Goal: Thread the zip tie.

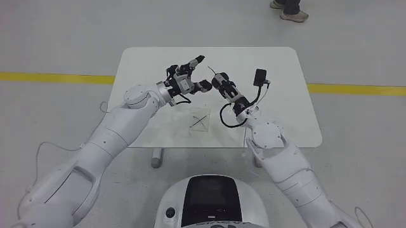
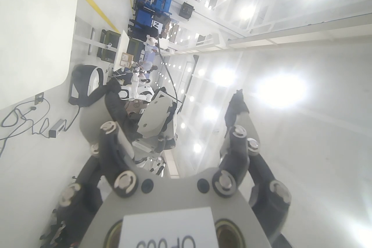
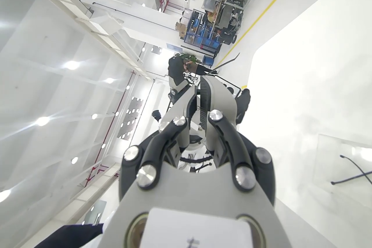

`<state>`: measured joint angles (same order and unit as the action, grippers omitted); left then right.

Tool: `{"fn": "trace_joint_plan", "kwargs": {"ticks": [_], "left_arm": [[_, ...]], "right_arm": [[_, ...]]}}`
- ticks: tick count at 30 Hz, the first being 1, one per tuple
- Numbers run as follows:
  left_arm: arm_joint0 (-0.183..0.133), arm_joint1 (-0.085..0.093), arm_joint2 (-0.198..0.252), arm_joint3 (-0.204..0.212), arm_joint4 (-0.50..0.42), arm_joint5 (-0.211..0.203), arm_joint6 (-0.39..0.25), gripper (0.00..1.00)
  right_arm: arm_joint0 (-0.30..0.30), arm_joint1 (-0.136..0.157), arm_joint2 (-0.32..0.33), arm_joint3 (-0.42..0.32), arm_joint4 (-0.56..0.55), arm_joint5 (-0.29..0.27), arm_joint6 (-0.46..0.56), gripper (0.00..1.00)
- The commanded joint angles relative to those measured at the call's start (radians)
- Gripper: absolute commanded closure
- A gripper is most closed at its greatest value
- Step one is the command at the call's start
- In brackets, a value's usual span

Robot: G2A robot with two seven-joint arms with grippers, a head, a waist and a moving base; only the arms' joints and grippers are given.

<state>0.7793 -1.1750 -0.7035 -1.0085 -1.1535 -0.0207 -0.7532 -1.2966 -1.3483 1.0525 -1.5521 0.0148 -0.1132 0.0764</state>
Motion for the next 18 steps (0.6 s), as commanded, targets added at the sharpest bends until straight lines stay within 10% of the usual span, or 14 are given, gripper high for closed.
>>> {"fn": "trace_joint_plan", "kwargs": {"ticks": [1, 8, 18], "left_arm": [[0.0, 0.0, 0.0, 0.0, 0.0, 0.0, 0.0, 0.0], [-0.003, 0.024, -0.04, 0.031, 0.113, -0.008, -0.029, 0.0], [-0.016, 0.078, -0.108, 0.085, 0.266, -0.002, -0.347, 0.0]], "right_arm": [[0.0, 0.0, 0.0, 0.0, 0.0, 0.0, 0.0, 1.0], [-0.005, 0.007, 0.062, 0.006, 0.091, 0.009, 0.084, 1.0], [0.018, 0.033, 0.167, 0.059, 0.251, 0.075, 0.445, 1.0]]}}
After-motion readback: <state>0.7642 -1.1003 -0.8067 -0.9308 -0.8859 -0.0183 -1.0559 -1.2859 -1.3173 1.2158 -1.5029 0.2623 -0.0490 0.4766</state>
